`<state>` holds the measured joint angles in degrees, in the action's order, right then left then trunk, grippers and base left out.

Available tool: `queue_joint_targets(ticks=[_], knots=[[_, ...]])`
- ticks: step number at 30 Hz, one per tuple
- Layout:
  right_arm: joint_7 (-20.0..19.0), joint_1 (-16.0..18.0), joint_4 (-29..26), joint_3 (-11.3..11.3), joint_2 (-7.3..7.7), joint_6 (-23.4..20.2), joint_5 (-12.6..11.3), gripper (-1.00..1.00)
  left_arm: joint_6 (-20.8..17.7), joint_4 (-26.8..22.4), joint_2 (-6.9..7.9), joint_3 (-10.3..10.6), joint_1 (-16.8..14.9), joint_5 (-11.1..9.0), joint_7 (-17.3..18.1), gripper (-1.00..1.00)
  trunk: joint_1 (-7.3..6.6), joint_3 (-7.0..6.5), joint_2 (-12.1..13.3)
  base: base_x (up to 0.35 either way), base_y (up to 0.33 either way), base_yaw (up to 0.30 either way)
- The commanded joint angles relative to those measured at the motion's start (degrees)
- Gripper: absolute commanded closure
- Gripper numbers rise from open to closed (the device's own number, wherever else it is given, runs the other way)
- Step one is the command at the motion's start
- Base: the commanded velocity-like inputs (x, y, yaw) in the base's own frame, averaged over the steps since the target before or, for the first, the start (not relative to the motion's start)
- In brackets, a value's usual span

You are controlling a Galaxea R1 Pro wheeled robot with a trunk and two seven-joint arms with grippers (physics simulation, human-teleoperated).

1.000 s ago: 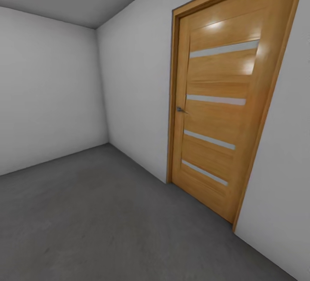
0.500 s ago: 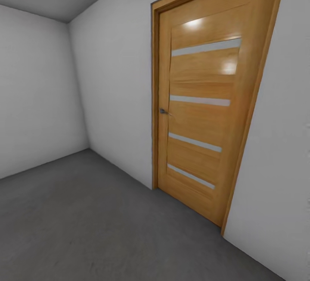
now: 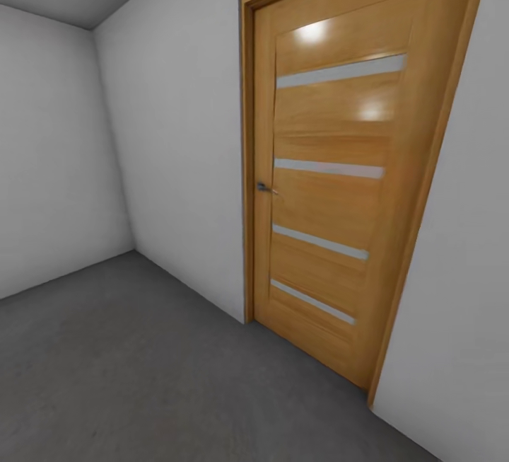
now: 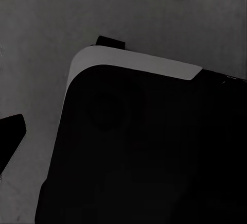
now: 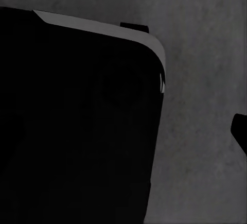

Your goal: Move the two storage containers from the living room to the garage. In the garage, place one container on the floor and stack the other container on top of it (either order is fine).

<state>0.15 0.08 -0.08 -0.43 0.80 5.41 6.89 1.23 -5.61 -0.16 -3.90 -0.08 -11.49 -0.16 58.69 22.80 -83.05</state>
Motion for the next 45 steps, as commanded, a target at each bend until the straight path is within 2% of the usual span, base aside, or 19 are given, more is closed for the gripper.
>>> queue_joint_targets(ticks=[1, 31, 45], knots=[[0.0, 0.0, 0.0, 0.0, 0.01, 0.1, 0.5, -1.00, 0.0, 0.0, -0.02, -0.4, 0.0, -0.1, 0.0, -1.00, 0.04, 0.05, 0.0, 0.324, 0.120, -0.001], [-0.1, 0.0, 0.0, 0.0, -0.23, 0.4, 0.4, -1.00, 0.2, 0.0, -0.09, -0.3, 0.0, -0.1, 0.1, -1.00, 0.04, 0.05, 0.0, 0.309, 0.197, -0.002], [-0.1, 0.0, 0.0, 0.0, -0.04, 0.4, 0.2, -1.00, 0.4, 0.0, -0.10, -0.3, 0.0, -0.1, 0.0, -1.00, 0.04, 0.05, 0.0, 0.294, 0.232, -0.217]])
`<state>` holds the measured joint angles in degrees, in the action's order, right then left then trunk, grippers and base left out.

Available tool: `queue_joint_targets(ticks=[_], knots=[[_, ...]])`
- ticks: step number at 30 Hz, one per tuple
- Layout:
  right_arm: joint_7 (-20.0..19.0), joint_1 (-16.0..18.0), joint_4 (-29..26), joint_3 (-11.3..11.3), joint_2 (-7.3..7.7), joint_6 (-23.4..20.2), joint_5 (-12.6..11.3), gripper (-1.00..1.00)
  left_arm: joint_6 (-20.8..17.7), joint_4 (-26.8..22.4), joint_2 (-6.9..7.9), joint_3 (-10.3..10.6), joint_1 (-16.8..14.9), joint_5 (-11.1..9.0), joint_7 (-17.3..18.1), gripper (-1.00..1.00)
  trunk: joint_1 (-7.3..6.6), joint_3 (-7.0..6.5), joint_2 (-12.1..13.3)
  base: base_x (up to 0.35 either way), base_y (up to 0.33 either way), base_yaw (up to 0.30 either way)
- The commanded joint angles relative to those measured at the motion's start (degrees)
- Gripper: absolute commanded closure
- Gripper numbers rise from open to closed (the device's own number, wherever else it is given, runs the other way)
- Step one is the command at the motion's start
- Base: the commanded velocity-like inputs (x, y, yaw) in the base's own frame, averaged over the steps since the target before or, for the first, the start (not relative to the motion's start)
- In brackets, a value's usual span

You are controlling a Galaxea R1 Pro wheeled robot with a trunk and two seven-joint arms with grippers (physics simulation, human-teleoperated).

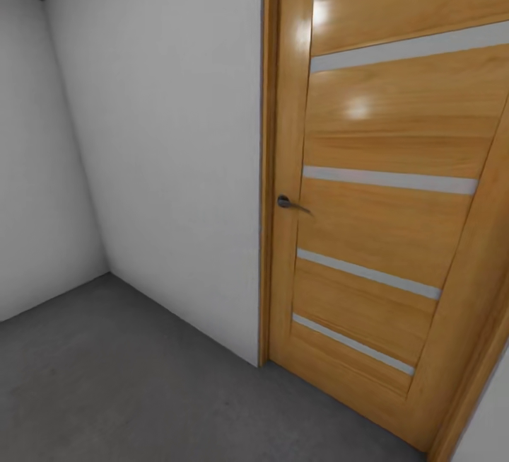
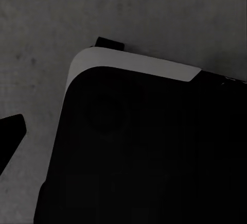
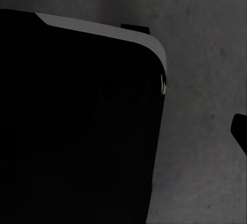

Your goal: Move the two storage containers from the living room to the garage. In the garage, place one container on the floor and stack the other container on top of it (either order is fine).

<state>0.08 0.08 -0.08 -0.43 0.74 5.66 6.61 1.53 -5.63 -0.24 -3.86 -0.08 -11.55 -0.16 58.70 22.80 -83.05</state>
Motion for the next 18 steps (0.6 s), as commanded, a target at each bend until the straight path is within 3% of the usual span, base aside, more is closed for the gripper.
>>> queue_joint_targets(ticks=[1, 18], knots=[[0.0, 0.0, 0.0, 0.0, 0.04, 0.1, 0.5, -1.00, 0.1, 0.0, -0.02, -0.4, 0.0, -0.1, 0.0, -1.00, 0.03, 0.05, 0.0, 0.292, 0.235, -0.247], [0.0, 0.0, 0.0, 0.0, 0.13, 0.1, 0.4, -1.00, 0.1, 0.0, -0.02, -0.4, 0.0, -0.1, 0.0, -1.00, 0.03, 0.05, 0.0, 0.290, 0.237, -0.247]])
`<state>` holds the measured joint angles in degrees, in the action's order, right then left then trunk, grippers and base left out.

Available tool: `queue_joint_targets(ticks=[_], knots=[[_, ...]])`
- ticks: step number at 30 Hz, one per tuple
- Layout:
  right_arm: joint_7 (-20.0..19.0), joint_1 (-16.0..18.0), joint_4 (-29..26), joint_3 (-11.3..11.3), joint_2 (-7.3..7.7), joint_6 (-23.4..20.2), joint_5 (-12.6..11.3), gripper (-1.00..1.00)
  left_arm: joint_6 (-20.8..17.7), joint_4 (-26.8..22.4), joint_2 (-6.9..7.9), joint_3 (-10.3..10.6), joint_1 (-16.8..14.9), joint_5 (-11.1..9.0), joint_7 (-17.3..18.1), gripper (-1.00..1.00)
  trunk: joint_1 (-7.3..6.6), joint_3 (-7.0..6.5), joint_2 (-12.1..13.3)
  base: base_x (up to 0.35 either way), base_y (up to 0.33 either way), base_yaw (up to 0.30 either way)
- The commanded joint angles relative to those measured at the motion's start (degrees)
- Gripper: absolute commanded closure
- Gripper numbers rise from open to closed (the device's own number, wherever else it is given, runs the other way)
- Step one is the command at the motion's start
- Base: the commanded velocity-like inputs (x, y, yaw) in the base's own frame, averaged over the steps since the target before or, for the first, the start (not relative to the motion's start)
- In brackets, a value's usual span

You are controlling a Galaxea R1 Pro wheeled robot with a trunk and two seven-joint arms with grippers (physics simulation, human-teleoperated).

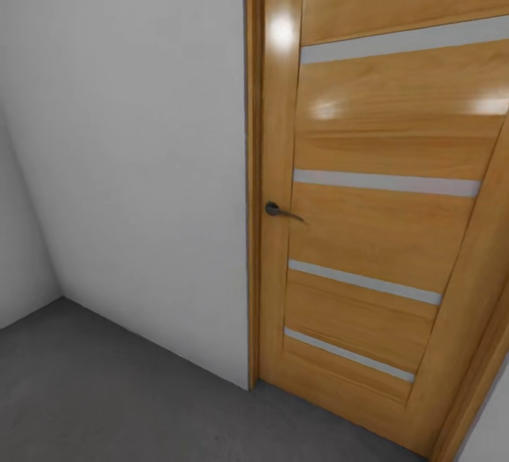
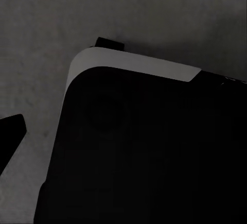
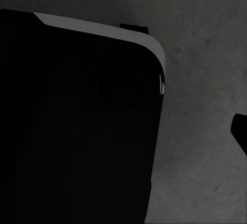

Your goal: Move the two storage containers from the living room to the garage. In the garage, place one container on the floor and stack the other container on top of it (either order is fine).

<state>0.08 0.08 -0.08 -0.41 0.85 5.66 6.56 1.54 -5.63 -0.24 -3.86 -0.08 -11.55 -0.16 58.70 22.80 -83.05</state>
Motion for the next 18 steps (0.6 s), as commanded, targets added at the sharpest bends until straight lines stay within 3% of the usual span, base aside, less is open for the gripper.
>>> queue_joint_targets(ticks=[1, 18], knots=[[0.0, 0.0, 0.0, 0.0, 0.01, 0.1, 0.5, -1.00, 0.1, 0.0, -0.02, -0.4, 0.0, -0.1, 0.0, -1.00, 0.03, 0.05, 0.0, 0.290, 0.238, -0.247], [0.0, 0.0, 0.0, 0.1, 0.03, 0.1, 0.5, -1.00, 0.3, 0.0, -0.04, -0.4, 0.0, 0.0, 0.0, -1.00, 0.03, 0.05, 0.0, 0.281, 0.225, -0.247]])
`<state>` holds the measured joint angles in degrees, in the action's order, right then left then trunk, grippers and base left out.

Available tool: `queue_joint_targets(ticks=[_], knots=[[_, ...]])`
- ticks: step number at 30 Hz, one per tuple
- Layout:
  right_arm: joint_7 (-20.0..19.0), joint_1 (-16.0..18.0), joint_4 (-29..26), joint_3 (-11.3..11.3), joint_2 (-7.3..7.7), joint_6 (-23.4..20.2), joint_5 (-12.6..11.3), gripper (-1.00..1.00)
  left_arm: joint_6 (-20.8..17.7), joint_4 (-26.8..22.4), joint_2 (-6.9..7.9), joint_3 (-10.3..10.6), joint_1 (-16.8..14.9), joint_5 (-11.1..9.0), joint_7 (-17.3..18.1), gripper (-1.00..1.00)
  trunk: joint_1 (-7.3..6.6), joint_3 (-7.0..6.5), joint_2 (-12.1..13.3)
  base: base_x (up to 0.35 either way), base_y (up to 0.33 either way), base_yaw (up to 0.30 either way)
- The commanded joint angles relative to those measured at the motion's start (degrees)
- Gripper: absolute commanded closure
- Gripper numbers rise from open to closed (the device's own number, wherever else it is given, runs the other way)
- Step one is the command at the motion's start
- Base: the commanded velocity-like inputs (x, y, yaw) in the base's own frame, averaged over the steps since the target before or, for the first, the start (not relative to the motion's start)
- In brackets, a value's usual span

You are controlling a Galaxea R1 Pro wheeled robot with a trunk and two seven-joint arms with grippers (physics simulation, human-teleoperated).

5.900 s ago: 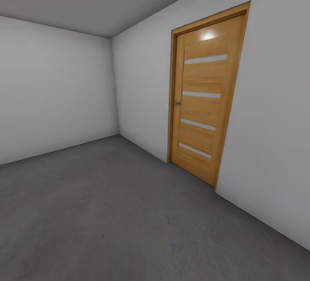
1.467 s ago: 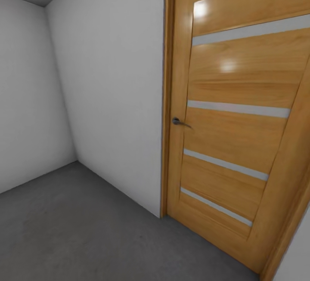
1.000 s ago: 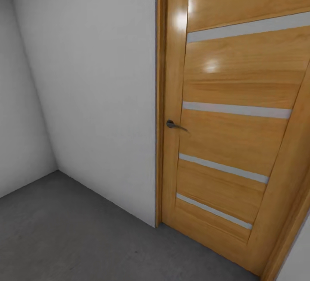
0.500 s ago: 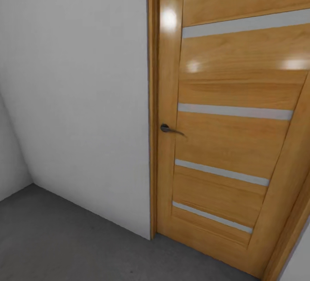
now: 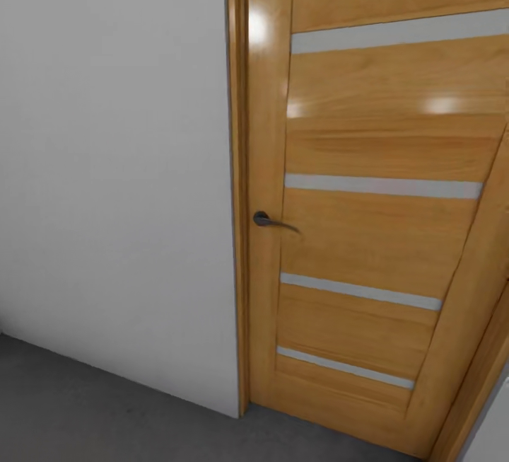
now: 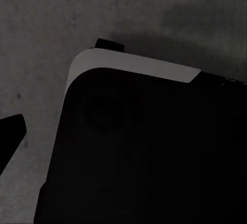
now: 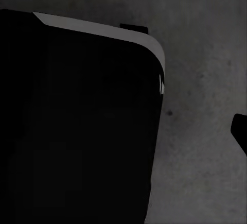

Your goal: Move the two storage containers from the living room to the garage. In the garage, place one container on the floor and stack the other container on top of it (either order is fine).

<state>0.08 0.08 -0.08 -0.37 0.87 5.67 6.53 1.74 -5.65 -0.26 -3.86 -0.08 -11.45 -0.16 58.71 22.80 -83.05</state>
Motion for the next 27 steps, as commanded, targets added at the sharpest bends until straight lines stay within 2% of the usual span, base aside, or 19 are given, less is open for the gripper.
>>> queue_joint_targets(ticks=[1, 27], knots=[[0.0, 0.0, 0.0, 0.0, 0.01, 0.1, 0.5, -1.00, 0.1, 0.0, -0.04, -0.4, 0.0, -0.1, 0.0, -1.00, 0.02, 0.05, 0.0, 0.153, 0.067, -0.247], [0.0, 0.0, 0.0, 0.0, 0.05, 0.1, 0.2, -1.00, 1.7, -0.1, -0.10, -0.4, 0.0, -0.1, 0.0, -1.00, 0.02, 0.05, 0.0, 0.013, 0.006, -0.243]])
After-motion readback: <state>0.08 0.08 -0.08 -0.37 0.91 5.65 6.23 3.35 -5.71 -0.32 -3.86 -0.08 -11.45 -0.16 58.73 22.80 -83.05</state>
